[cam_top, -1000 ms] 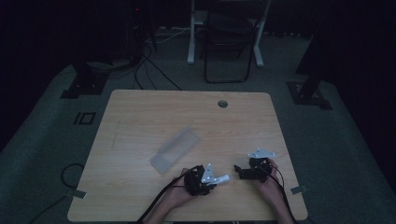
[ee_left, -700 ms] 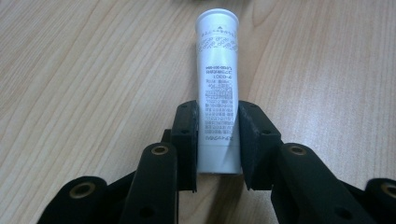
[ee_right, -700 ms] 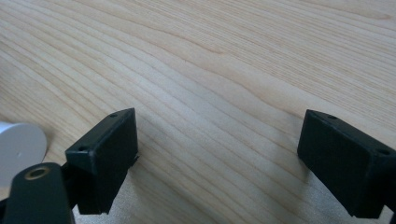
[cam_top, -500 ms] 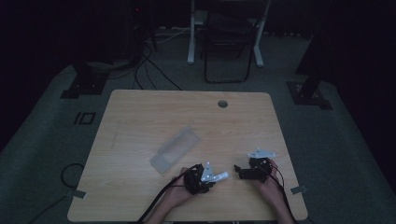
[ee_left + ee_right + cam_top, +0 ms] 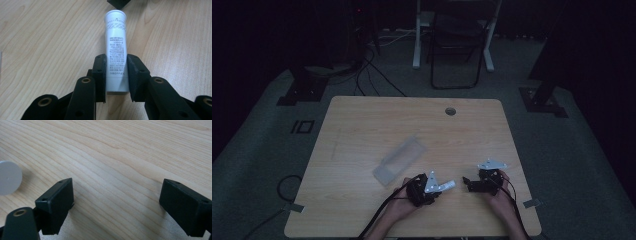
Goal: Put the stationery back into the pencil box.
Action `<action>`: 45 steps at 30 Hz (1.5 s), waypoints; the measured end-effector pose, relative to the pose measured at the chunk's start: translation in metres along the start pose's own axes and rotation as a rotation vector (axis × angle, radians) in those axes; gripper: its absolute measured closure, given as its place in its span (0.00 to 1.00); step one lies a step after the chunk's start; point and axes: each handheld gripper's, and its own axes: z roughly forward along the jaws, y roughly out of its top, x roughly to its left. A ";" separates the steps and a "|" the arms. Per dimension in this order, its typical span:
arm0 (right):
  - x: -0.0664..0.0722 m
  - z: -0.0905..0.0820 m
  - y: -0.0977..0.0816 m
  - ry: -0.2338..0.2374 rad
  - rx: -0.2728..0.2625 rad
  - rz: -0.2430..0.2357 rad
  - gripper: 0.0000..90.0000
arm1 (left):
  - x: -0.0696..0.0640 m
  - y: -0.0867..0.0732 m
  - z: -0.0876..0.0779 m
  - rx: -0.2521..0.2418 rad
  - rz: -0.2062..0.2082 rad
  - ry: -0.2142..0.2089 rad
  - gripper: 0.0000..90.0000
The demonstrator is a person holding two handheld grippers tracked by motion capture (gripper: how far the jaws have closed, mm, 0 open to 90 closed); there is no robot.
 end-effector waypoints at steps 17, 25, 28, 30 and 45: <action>0.000 0.000 0.000 0.000 0.000 0.000 0.14 | 0.007 0.003 -0.013 -0.022 -0.003 0.030 0.79; 0.000 0.000 0.000 0.000 0.000 0.000 0.13 | 0.010 0.004 -0.019 -0.037 -0.013 0.033 0.79; 0.000 0.000 0.000 0.000 0.000 0.000 0.14 | 0.011 0.004 -0.021 -0.039 -0.014 0.036 0.79; 0.000 0.000 0.000 0.000 0.000 0.000 0.14 | 0.012 0.004 -0.022 -0.041 -0.016 0.042 0.79; 0.000 0.000 0.000 0.000 0.000 0.000 0.14 | 0.016 0.004 -0.031 -0.057 -0.021 0.064 0.79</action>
